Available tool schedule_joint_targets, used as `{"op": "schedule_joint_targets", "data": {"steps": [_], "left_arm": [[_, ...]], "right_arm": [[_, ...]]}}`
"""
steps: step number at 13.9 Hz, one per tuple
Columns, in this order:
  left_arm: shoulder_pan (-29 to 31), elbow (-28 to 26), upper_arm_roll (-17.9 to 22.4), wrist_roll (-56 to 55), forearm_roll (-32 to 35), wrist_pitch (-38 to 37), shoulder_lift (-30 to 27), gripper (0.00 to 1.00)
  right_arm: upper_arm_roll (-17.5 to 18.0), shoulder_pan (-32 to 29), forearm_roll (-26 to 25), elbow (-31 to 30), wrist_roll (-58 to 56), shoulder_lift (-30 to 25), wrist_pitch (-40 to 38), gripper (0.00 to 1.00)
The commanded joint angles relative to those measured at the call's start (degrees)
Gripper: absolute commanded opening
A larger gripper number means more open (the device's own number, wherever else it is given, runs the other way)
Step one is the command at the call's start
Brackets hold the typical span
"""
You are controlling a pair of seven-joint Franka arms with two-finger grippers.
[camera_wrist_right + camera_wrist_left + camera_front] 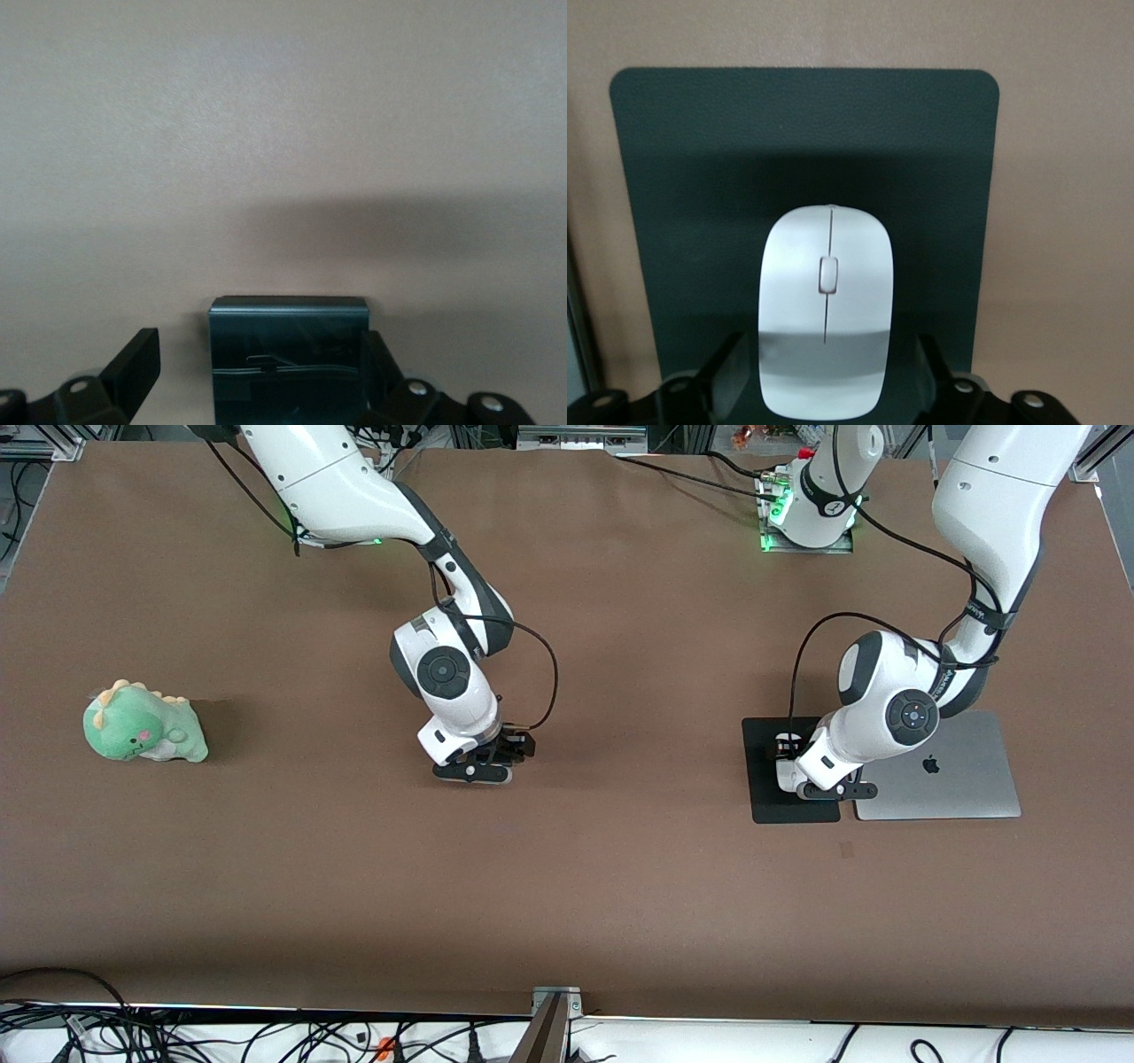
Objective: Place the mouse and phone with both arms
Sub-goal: 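Lower the white mouse onto the black mouse pad with the left gripper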
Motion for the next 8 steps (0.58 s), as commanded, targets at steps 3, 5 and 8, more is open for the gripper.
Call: {"op": "schedule_joint_targets", "data": {"steps": [3,5,8], "left_arm": [[1.91,1.18,-0.25,0.61,1.34,0.50,0.31,1.00],[2.01,1.18,-0.42,0.61,1.34,-0.46,-1.97,1.00],[2.18,1.18,-0.69,0.52,1.16,-3.45,-6.53,1.00]], "right_arm": [[-0.87,1.05,-1.21,-1.82,1.19,0.02,0.76,1.00],[-2.09,2.19,-1.21,-2.26,1.19,0.02,0.93,1.00],[-2.63,2.64,-1.30,-2.61,1.80,-0.33,0.49,1.00]]}}
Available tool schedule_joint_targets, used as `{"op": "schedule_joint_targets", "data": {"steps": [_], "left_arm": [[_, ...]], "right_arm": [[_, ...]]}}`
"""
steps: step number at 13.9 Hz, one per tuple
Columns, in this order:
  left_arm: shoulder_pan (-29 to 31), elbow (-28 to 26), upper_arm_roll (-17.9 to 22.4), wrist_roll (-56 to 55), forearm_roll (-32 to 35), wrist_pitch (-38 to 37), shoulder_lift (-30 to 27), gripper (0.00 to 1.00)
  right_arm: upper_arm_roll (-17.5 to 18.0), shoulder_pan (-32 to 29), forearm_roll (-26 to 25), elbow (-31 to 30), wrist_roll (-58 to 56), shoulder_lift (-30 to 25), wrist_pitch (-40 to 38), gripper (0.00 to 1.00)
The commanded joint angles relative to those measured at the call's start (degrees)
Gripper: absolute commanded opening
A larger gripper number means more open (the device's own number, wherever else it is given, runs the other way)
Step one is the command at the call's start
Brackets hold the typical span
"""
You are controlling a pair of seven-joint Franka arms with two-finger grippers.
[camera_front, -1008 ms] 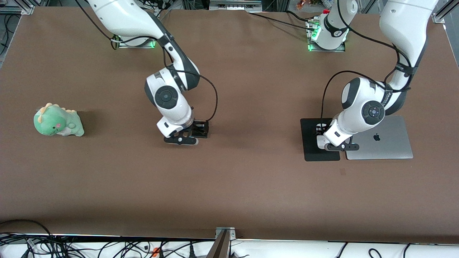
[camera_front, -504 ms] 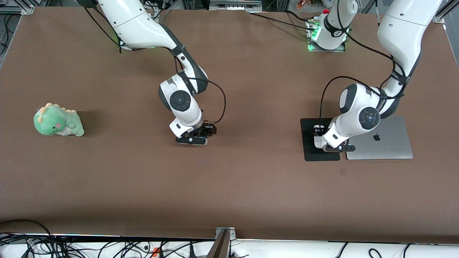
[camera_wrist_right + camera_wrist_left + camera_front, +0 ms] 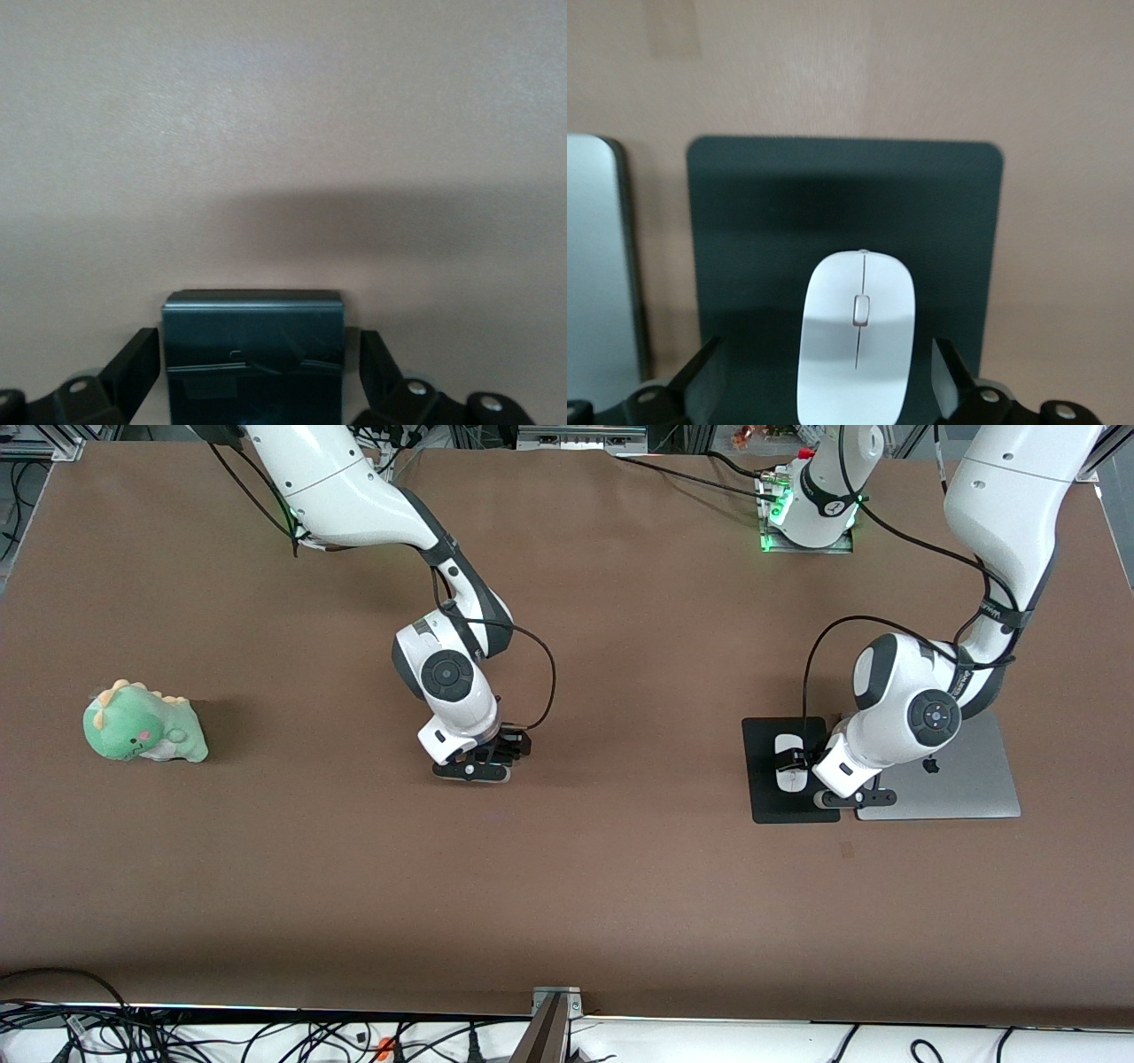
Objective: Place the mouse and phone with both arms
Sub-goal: 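Lower the white mouse onto the black mouse pad with the left gripper, then open the left gripper while the right gripper grasps the phone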
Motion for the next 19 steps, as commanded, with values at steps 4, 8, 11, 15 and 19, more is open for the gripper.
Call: {"op": "schedule_joint_targets", "data": {"steps": [4,8,11,15,19], "left_arm": [[1.25,1.40,-0.85,0.52,0.45,-13.74,-14.74,1.00],[1.34,10.27,-0.76,0.52,0.36,-30.80,-22.49,1.00],[2.91,14.16,-0.41,2.52,-0.69,-38.11,-26.53,1.00],[8.28,17.30,-0.59,10.54,-5.00,-41.62,-29.10,1.00],[8.28,24.53,-0.76,10.71,-4.30,-47.80,-27.96,1.00]], "right_arm": [[-1.39,2.41,-1.10,-1.10,3.28,-0.08,1.02,0.98],[-1.39,2.59,-1.36,-1.01,2.67,0.01,0.76,0.69],[-1.48,2.24,-1.45,-0.66,2.23,-0.16,0.41,0.57],[-3.05,0.92,-1.45,2.06,-3.99,-1.65,-6.86,0.52],[-4.64,-3.99,-0.66,2.86,-14.10,-5.69,-13.90,0.52]]}}
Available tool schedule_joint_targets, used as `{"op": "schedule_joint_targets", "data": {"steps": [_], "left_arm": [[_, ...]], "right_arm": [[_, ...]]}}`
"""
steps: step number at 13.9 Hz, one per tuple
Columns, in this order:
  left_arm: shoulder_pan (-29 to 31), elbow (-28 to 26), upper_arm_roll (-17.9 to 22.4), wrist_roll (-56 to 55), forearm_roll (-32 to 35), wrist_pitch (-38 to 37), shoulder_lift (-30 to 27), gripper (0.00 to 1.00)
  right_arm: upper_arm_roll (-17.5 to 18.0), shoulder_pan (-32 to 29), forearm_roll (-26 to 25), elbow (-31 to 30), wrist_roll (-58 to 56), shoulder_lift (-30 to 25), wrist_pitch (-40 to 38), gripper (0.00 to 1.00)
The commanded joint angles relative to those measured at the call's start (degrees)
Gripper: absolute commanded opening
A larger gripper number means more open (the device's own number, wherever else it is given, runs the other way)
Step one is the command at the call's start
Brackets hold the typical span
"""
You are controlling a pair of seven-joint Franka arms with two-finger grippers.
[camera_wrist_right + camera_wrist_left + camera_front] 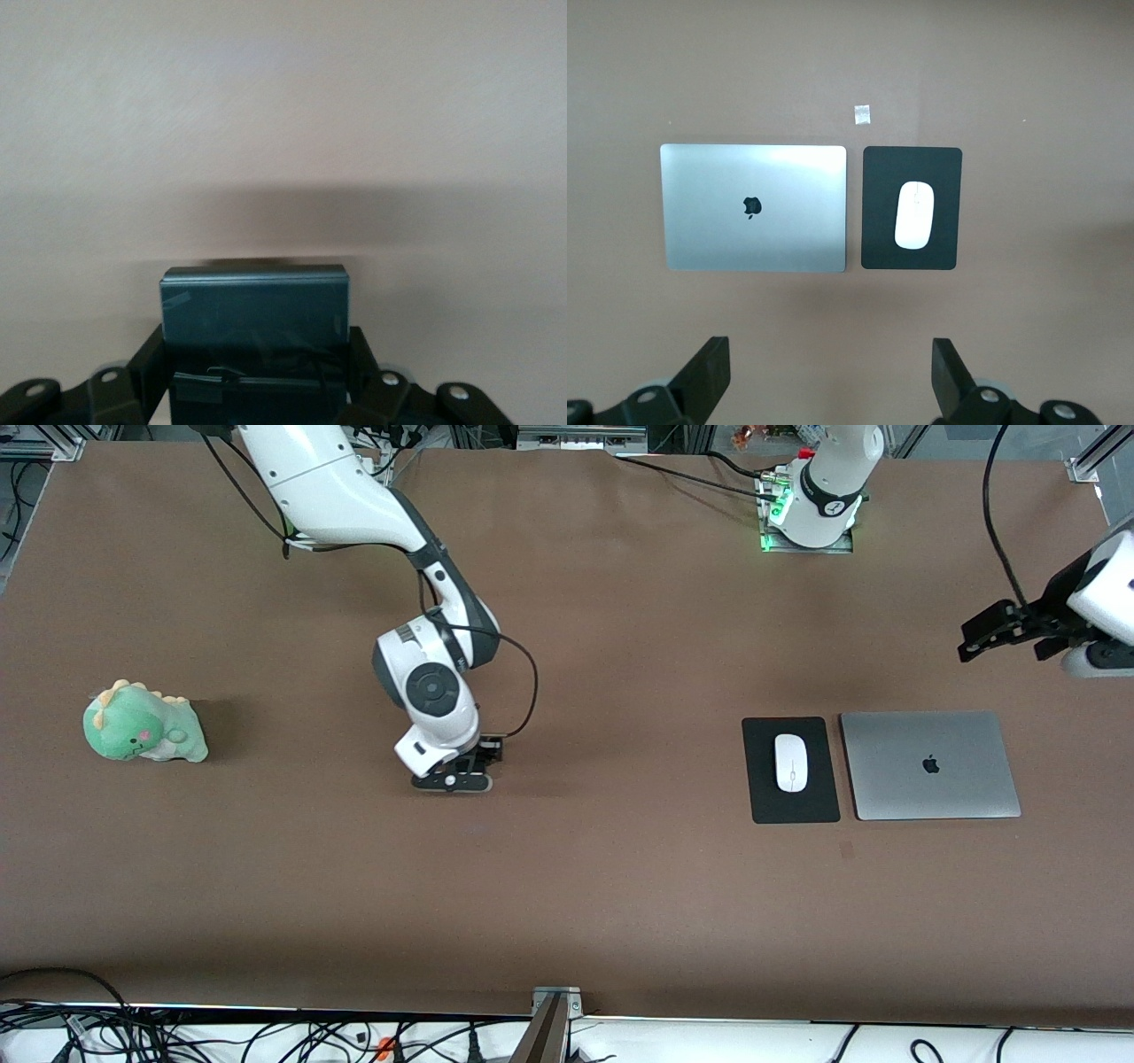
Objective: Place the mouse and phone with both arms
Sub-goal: 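Open the left gripper while the right gripper grasps the phone, then carry the black phone with the right gripper beside the green plush toy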
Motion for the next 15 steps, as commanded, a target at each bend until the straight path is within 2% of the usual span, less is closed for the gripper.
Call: {"op": "schedule_joint_targets", "data": {"steps": [1,4,8,11,15], "left_arm": [[0.15,4.43,-0.67,1.25,-0.43,-2.29,0.98,1.00],[-0.64,4.44,-1.29,1.33,-0.25,-2.29,1.16,1.00],[-0.91,4.44,-2.60,1.42,-0.34,-1.59,1.16,1.00],[-0.82,4.44,-2.69,1.42,-0.51,-1.50,1.25,1.00],[-1.34,4.44,-2.35,1.42,-0.60,-1.06,1.16,1.00]], "right_arm": [[0.48,-4.82,0.22,-0.70,-7.45,-4.45,-4.58,0.52],[0.31,-11.67,0.31,-3.76,-17.11,-8.05,-5.03,0.52],[0.31,-21.25,0.66,-12.36,-25.84,-14.11,-3.54,0.53],[0.31,-25.31,1.71,-23.95,-27.33,-19.03,6.71,0.53],[0.22,-31.11,1.71,-33.73,-31.11,-20.72,18.58,0.53]]}}
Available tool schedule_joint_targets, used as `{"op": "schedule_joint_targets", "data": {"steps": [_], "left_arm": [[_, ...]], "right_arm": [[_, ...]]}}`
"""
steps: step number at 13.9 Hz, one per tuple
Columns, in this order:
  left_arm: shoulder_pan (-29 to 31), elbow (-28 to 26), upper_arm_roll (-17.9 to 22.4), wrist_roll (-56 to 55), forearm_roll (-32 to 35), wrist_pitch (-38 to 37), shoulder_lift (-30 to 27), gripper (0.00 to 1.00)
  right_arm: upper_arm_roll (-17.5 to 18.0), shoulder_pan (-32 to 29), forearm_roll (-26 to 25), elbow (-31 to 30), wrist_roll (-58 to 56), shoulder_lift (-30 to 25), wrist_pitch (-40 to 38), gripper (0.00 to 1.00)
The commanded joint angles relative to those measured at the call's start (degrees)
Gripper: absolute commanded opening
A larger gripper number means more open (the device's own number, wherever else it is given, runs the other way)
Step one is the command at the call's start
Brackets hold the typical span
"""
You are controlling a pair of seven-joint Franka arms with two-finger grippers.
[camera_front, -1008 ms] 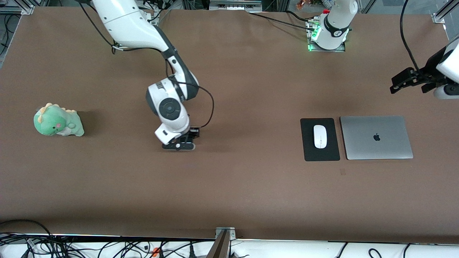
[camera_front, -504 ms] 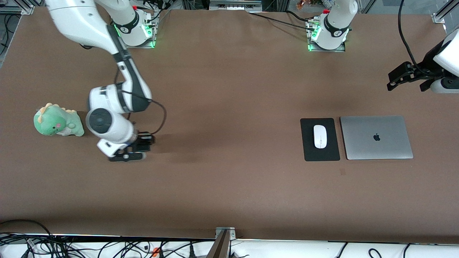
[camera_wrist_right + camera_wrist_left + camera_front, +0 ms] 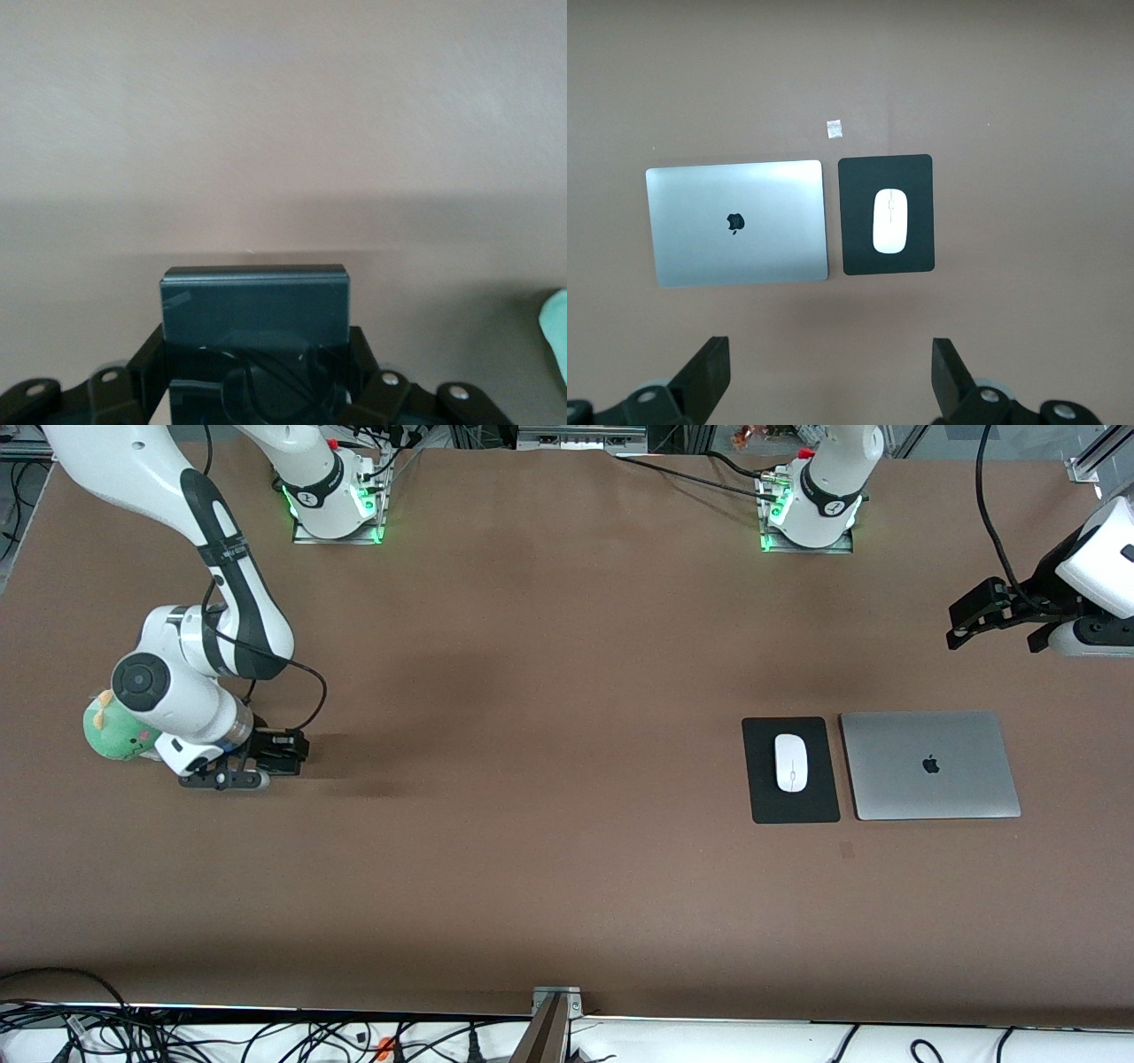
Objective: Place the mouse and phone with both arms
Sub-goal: 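Carry the black phone with the right gripper beside the green plush toy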
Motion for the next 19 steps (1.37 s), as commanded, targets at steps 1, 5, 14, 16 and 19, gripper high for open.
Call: {"op": "schedule_joint_targets", "data": {"steps": [1,5,14,16,19], "left_arm": [[-2.57,1.49,1.58,1.39,-0.51,-0.19,0.60,1.00],[-14.88,0.88,14.58,1.21,-0.51,-0.19,0.33,1.00],[-15.25,0.79,14.68,1.30,-0.43,-0.37,0.60,1.00],[-15.16,0.70,14.68,1.30,-0.43,-0.37,0.68,1.00],[-15.16,0.79,14.51,1.30,-0.43,-0.28,0.68,1.00]], "right_arm": [[0.78,-4.47,1.02,-7.70,-3.75,-2.87,8.27,0.52],[0.78,-6.59,1.11,-8.42,-4.37,-0.68,12.94,0.53],[0.78,-7.21,1.02,-8.24,-8.59,1.79,15.59,1.00],[0.87,-7.21,1.02,-7.90,-8.59,0.83,13.67,1.00],[1.04,-7.12,1.02,-7.01,-8.50,-2.33,9.36,1.00]]}}
